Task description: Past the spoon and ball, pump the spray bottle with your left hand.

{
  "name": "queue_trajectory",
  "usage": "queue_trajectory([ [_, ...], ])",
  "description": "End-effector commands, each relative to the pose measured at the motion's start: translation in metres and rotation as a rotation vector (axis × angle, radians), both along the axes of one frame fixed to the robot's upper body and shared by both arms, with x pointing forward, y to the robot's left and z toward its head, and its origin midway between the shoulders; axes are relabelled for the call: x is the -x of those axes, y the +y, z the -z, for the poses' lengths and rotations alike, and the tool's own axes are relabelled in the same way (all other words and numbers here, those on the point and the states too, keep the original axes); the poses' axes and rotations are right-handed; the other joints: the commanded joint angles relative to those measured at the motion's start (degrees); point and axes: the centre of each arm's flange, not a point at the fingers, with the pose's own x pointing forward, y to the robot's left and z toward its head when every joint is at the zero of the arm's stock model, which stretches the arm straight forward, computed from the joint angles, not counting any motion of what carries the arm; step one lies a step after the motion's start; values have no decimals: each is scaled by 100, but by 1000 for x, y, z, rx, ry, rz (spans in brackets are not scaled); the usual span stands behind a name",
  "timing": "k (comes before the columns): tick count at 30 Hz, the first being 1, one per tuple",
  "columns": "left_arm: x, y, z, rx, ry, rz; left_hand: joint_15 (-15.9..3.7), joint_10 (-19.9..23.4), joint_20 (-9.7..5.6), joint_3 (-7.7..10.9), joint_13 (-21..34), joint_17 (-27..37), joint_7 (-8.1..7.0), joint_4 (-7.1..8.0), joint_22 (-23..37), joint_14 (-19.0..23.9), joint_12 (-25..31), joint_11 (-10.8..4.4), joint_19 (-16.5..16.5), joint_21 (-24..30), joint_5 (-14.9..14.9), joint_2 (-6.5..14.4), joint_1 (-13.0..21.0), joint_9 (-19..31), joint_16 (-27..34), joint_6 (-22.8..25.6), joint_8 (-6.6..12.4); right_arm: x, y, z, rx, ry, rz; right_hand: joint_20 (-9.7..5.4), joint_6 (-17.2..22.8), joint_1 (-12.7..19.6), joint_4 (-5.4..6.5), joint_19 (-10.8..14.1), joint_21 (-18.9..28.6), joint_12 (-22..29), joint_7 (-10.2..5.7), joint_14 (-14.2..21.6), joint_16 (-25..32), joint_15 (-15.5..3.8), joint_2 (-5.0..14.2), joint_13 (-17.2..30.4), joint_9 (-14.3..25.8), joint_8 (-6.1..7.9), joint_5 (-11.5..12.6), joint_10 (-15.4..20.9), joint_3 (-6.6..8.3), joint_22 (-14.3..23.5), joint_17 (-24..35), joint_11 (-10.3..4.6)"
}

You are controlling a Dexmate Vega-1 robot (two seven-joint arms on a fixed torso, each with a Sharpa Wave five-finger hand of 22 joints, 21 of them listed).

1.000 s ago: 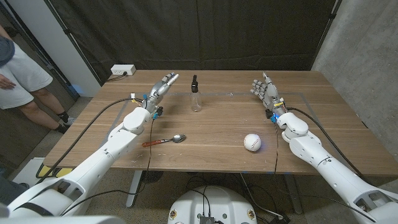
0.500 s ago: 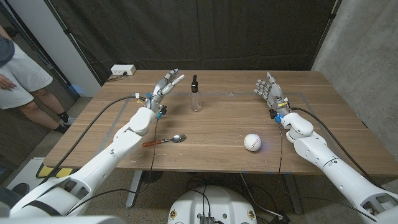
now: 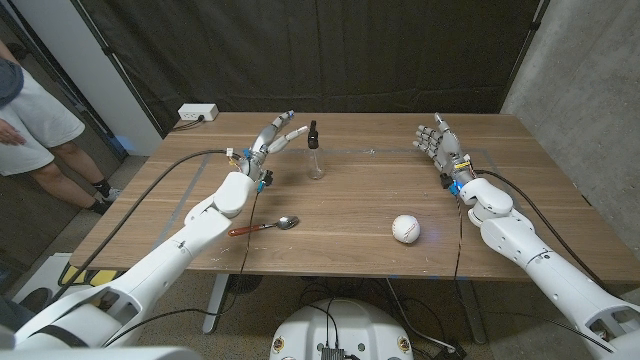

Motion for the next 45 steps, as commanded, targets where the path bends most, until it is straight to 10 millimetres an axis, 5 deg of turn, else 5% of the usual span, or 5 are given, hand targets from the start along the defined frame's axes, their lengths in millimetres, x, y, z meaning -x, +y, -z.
queue_trajectory([
  [1,10,1,11,-51,11,-38,40,-31,46,-52,30,29,10,-17,9,18,1,8,7,16,49,-30,47,30,-13,-50,-28,13,10,10,-33,-14,26,-6,51,48,-19,52,-32,45,13,9,2,59,11,3,18,27,25,69,-2,30,30,22],
  [20,15,-4,24,-162,-102,-229,27,56,60,-112,42,33,-30,-51,10,71,5,-67,87,25,121,-108,105,39,-21,155,24,36,14,29,-48,-6,67,2,95,48,-29,88,-53,64,-13,59,11,61,12,5,20,34,25,140,-15,31,31,26],
  [45,-24,-19,30,-204,-85,-214,30,161,28,-103,51,37,-57,-89,12,208,5,-79,124,16,207,-57,237,46,-1,306,47,43,17,40,-74,-11,84,11,123,43,-38,136,-78,74,-20,86,8,62,16,8,22,32,26,195,-32,33,32,10],
])
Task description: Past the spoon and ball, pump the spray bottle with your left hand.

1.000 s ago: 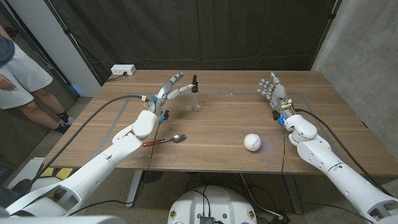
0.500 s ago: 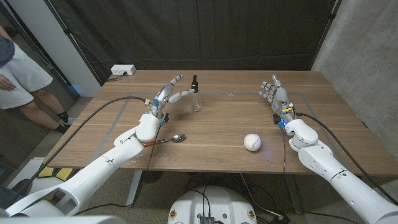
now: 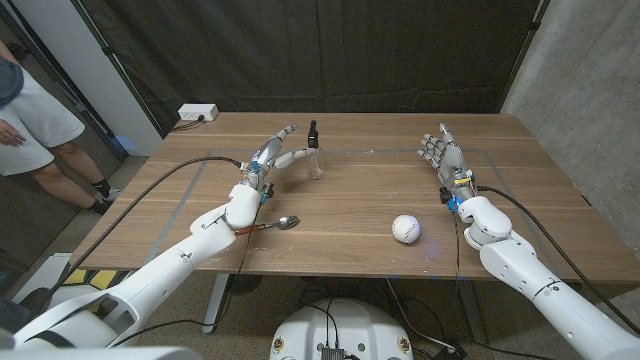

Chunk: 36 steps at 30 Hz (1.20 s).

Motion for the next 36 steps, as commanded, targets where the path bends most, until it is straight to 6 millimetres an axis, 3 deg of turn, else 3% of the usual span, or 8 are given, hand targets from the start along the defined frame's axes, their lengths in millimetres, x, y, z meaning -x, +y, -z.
queue_trajectory([
  [1,-17,-12,-2,-29,-2,22,-9,72,14,-8,25,9,-7,-42,13,60,3,-12,47,16,39,19,43,21,-2,116,57,3,2,4,-14,-8,6,-7,39,42,-15,34,-36,29,2,34,8,33,16,9,23,32,26,53,-9,33,33,-26],
  [19,-30,-39,-12,-102,-1,93,38,62,21,-11,31,18,-19,-38,15,41,-21,45,2,-10,71,55,68,24,-21,196,69,3,1,9,-31,0,12,10,52,36,-20,64,-52,29,3,63,11,45,9,10,24,29,25,73,-25,34,33,-45],
  [36,-40,-44,-10,-113,18,97,42,127,20,0,37,23,-17,-50,16,69,-19,13,14,-11,108,106,137,27,-21,308,90,-2,1,9,-34,11,12,4,60,31,-26,114,-64,30,3,96,13,31,10,11,25,24,27,98,-39,35,33,-34],
])
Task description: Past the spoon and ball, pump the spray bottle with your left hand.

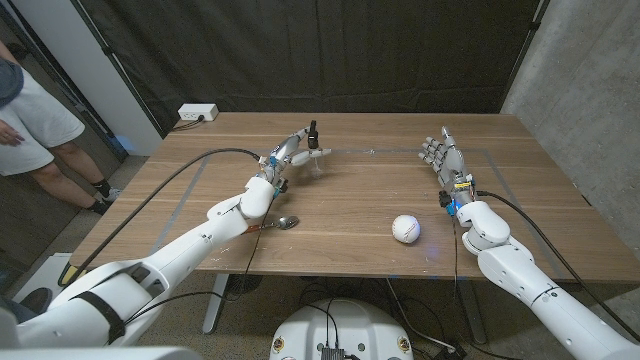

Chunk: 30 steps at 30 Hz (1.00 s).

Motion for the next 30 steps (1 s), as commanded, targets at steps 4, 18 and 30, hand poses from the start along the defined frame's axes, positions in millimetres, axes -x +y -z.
queue_trajectory([
  [4,-11,-7,-4,-14,2,13,17,99,20,-16,10,25,-5,-36,17,46,-16,-13,19,-10,48,22,59,28,-20,77,57,-6,1,1,-5,15,-4,14,65,30,5,68,-22,29,5,64,15,7,10,11,26,24,27,64,-9,6,34,-10],
  [18,-13,-5,-8,-9,-1,25,7,154,23,-15,15,29,-33,-43,18,95,-17,-21,25,-12,72,54,106,31,-12,113,53,-11,4,-1,-2,20,-6,14,67,28,1,108,-37,35,-1,93,15,8,20,12,27,18,30,101,-17,7,34,-18],
  [30,-12,-11,-14,-12,-3,41,-38,312,16,-14,19,30,-74,-57,18,220,18,-70,50,-7,96,79,163,34,21,308,114,-12,3,1,-5,25,-8,16,75,29,-4,139,-47,40,-5,111,14,12,26,13,28,17,31,132,-23,7,34,-16],
])
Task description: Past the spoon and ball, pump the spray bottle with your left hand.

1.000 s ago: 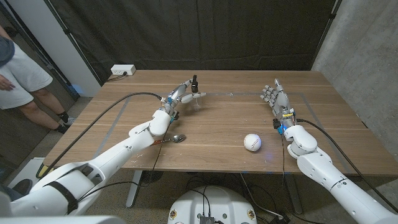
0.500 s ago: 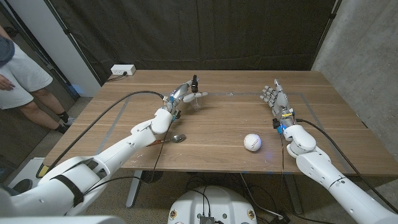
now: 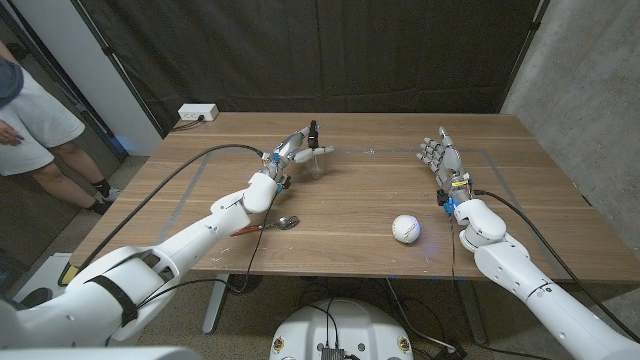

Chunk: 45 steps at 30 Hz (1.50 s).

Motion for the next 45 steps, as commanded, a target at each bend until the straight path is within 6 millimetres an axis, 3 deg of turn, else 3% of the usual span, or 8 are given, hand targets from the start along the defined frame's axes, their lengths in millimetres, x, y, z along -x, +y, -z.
queue_trajectory([
  [1,1,-5,-6,6,0,23,-23,92,19,2,21,31,-22,-42,18,73,22,-25,51,-7,53,17,66,22,20,128,70,-3,1,2,2,8,-7,7,56,29,-5,70,-8,39,15,45,14,21,27,13,28,17,31,60,-24,8,34,-7],
  [17,5,-10,3,40,-8,35,-132,574,-21,22,24,28,1,-77,18,347,129,-70,146,16,94,92,212,25,80,440,158,-2,2,2,4,3,-10,5,61,32,-11,89,-27,54,15,58,10,22,34,14,29,15,32,116,-30,9,34,15],
  [26,6,-9,4,54,-8,33,-136,884,-38,36,18,25,6,-93,17,576,173,29,217,28,104,151,303,24,125,670,220,-4,1,4,-3,7,-13,9,76,32,-15,98,-41,57,12,77,11,18,38,15,29,18,32,138,-35,10,34,11],
  [34,6,-10,7,105,-24,43,-195,1294,-58,59,22,24,-13,-112,16,793,213,-247,342,48,96,235,426,28,147,1048,337,-7,0,5,-3,9,-18,15,95,30,-16,112,-48,58,6,97,14,18,42,16,30,23,32,151,-39,11,35,-2],
  [45,4,-9,11,154,-3,70,-236,1554,-78,102,40,26,-5,-144,16,960,231,-322,427,58,83,319,558,34,168,1358,448,-6,-2,2,4,10,-10,42,125,25,-17,125,-63,63,-4,118,15,29,48,18,31,31,32,180,-46,12,36,-15],
])
